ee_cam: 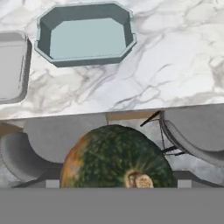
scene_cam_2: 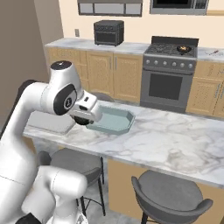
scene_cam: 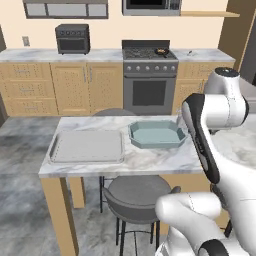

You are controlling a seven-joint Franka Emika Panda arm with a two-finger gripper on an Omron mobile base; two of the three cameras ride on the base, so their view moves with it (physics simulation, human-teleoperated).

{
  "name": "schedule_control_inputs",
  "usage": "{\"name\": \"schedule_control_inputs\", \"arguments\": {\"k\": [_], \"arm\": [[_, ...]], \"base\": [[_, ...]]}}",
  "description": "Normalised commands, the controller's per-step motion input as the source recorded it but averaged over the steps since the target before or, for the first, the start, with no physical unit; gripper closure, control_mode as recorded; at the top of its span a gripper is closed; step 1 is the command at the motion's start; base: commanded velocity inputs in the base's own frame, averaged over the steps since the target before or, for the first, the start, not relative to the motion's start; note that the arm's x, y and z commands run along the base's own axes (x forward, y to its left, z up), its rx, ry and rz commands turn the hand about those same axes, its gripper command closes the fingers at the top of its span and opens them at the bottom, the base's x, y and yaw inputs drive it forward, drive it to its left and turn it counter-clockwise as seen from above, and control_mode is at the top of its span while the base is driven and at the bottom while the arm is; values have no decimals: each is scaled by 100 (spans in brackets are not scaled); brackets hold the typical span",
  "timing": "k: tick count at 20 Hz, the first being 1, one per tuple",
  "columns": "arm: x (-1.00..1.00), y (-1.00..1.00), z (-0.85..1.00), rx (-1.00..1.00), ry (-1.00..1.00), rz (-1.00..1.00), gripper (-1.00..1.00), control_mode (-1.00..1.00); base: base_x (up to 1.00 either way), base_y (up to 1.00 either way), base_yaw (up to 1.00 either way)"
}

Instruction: Place the cold items (lemon and squash) from the fridge in one tupperware on the dining counter. Place the warm items (hot dog and kebab skewer) in the stove area in another tupperware.

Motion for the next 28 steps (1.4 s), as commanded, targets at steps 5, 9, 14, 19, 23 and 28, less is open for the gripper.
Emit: {"name": "schedule_control_inputs", "arguments": {"k": [5, 9, 14, 19, 23, 28], "arm": [[100, 2, -19, 5, 32, 0, 100, -100], [98, -8, -21, 1, 28, 0, 100, -100], [83, -12, -31, 0, 19, 0, 100, -100], [73, -11, -31, 0, 14, 0, 100, -100], [59, -2, -22, 0, 8, 0, 100, -100], [48, -13, -22, 0, 2, 0, 100, -100]], "base": [[0, 0, 0], [0, 0, 0], [0, 0, 0], [0, 0, 0], [0, 0, 0], [0, 0, 0]]}}
